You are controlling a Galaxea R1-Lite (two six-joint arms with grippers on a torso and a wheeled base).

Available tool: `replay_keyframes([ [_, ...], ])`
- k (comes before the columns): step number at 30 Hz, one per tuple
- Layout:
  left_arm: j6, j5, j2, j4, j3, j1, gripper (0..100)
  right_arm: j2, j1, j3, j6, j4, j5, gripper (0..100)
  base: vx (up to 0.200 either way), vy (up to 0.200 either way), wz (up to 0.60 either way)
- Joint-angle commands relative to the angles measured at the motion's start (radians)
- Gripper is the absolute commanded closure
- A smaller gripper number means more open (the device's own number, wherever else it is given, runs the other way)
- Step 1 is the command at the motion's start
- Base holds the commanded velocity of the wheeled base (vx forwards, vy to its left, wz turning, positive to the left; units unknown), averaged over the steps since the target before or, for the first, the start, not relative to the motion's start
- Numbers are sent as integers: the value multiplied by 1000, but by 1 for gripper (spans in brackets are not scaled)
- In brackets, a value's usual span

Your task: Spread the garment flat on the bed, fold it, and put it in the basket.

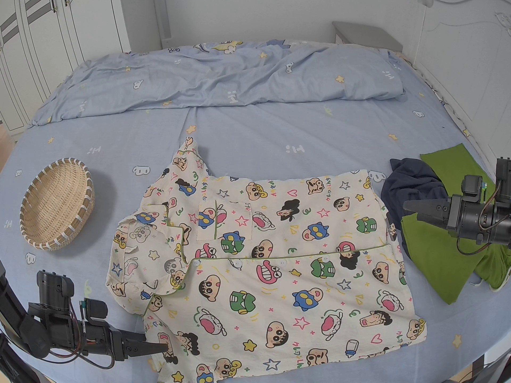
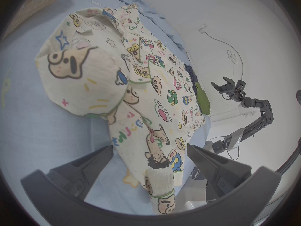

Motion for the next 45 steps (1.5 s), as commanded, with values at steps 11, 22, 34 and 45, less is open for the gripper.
replay_keyframes([
  [11, -6, 1, -26, 151, 18, -170, 0, -6, -2, -2, 0, -1, 1, 0, 0, 0, 0],
  [22, -1, 0, -103, 304, 18, -171, 0, -4, 5, 0, 0, -1, 0, 0, 0, 0, 0],
  [34, -15, 9, -63, 252, 10, -128, 0, -4, 3, 0, 0, -1, 0, 0, 0, 0, 0],
  [45, -16, 113, 21, 131, 7, -72, 0, -4, 3, 0, 0, -1, 0, 0, 0, 0, 0],
])
